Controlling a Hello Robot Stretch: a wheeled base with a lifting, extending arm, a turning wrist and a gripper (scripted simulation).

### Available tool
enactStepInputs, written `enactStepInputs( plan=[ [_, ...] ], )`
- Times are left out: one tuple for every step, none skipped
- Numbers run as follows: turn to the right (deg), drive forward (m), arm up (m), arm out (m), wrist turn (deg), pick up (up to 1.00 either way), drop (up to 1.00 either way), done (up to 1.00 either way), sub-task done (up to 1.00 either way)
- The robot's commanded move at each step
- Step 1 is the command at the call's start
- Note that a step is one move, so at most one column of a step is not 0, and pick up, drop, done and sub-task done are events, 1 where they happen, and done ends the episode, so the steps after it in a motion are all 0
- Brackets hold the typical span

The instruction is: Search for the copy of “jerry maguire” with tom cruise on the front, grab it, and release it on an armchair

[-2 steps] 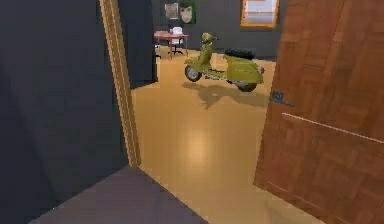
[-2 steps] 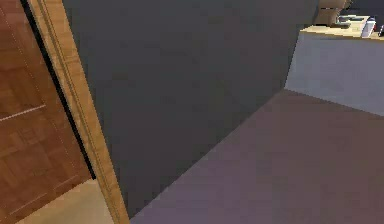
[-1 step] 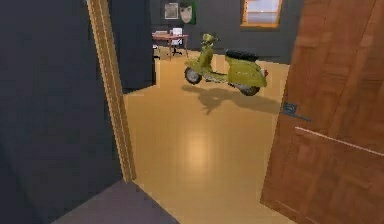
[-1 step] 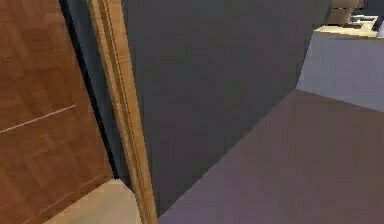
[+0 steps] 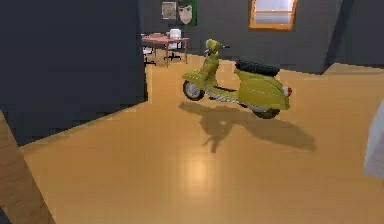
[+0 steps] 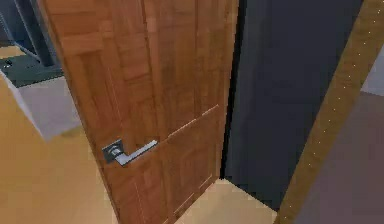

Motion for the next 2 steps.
enactStepInputs(
  plan=[
    [24.0, 0.0, 0.0, 0.0, 0.0, 0.0, 0.0, 0.0, 0.0],
    [0.0, 0.45, 0.0, 0.0, 0.0, 0.0, 0.0, 0.0, 0.0]
  ],
)
